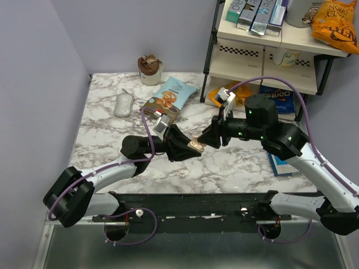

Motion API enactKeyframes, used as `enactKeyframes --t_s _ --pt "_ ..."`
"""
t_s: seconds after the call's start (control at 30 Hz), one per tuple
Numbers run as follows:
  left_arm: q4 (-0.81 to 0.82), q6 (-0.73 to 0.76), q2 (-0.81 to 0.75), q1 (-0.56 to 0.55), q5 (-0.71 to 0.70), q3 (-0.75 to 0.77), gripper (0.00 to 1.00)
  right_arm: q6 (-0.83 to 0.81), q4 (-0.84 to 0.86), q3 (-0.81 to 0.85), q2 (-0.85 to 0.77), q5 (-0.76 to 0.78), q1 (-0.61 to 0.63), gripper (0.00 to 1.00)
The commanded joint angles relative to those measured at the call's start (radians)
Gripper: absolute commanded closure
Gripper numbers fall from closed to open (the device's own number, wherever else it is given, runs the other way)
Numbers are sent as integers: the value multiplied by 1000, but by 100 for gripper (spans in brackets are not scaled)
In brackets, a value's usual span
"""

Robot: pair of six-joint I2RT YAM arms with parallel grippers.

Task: Insert the wireless bluetooth earbuds into the charging case
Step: Adjust the charging case.

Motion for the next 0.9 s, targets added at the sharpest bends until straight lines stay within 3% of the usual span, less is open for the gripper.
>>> enactKeyframes --t_s 0.0,0.1,0.43,0.53,0.67,0.87 --pt "386 29 -24 -11 24 16 85 13 -16 23 11 -14 -2 50" --pt "386 38 -30 -14 26 15 86 13 -13 27 21 -54 -3 61" --pt "386 55 -29 -19 22 28 86 10 -22 27 44 -140 -4 82" --pt "386 43 -24 -19 21 24 76 1 -30 30 36 -133 -3 94" --pt "363 17 -17 -19 32 25 45 -36 -73 53 25 -110 -4 99" --pt "331 -29 6 -19 69 39 33 -86 -114 92 11 -90 -3 99"
